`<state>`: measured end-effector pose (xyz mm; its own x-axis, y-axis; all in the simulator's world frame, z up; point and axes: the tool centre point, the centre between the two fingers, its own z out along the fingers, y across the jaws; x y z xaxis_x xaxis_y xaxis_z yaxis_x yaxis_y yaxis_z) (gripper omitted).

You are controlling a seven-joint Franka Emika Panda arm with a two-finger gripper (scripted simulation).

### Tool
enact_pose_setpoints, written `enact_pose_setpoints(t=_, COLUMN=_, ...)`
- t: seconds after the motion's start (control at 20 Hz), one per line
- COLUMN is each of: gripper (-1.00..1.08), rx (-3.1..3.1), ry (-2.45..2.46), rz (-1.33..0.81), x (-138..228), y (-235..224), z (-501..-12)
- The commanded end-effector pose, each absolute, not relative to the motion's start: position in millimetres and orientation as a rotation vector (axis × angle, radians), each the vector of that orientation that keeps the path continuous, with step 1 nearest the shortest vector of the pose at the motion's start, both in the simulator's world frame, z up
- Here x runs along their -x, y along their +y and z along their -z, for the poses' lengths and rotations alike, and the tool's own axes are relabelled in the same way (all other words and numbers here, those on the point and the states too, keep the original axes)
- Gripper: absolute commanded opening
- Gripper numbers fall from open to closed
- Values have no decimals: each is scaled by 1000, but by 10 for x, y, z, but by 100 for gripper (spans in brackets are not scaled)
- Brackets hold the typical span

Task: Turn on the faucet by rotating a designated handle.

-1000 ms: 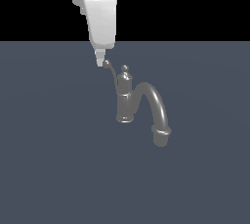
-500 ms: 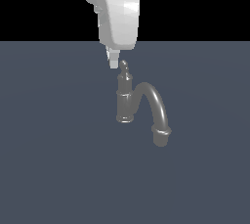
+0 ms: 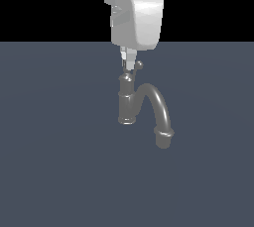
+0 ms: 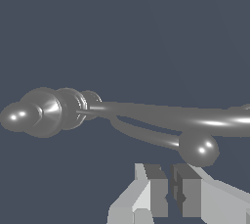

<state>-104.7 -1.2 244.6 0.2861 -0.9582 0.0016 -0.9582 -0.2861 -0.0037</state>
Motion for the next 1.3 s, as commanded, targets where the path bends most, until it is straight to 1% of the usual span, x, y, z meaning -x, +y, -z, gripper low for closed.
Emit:
enact_pose_setpoints(t=0.0, gripper=-100, rx=2500, ry=1899, rz=5, x=1008, y=-243, z=-2437)
enact_pose_setpoints(t=0.5, gripper=-100, rx=2495, ry=1910, rz=0, x=870, y=-793, z=-2427)
enact_pose_setpoints(t=0.55, gripper=-100, rx=2495, ry=1910, rz=0, x=870, y=-793, z=-2427)
enact_pose_setpoints(t=0.6, gripper=-100, rx=2520, ry=1874, rz=4, x=857, y=-603, z=-2445)
enact_pose_setpoints(t=1.25, gripper=-100, rx=2509, ry=1889, rz=3, x=481, y=-881, z=-2436)
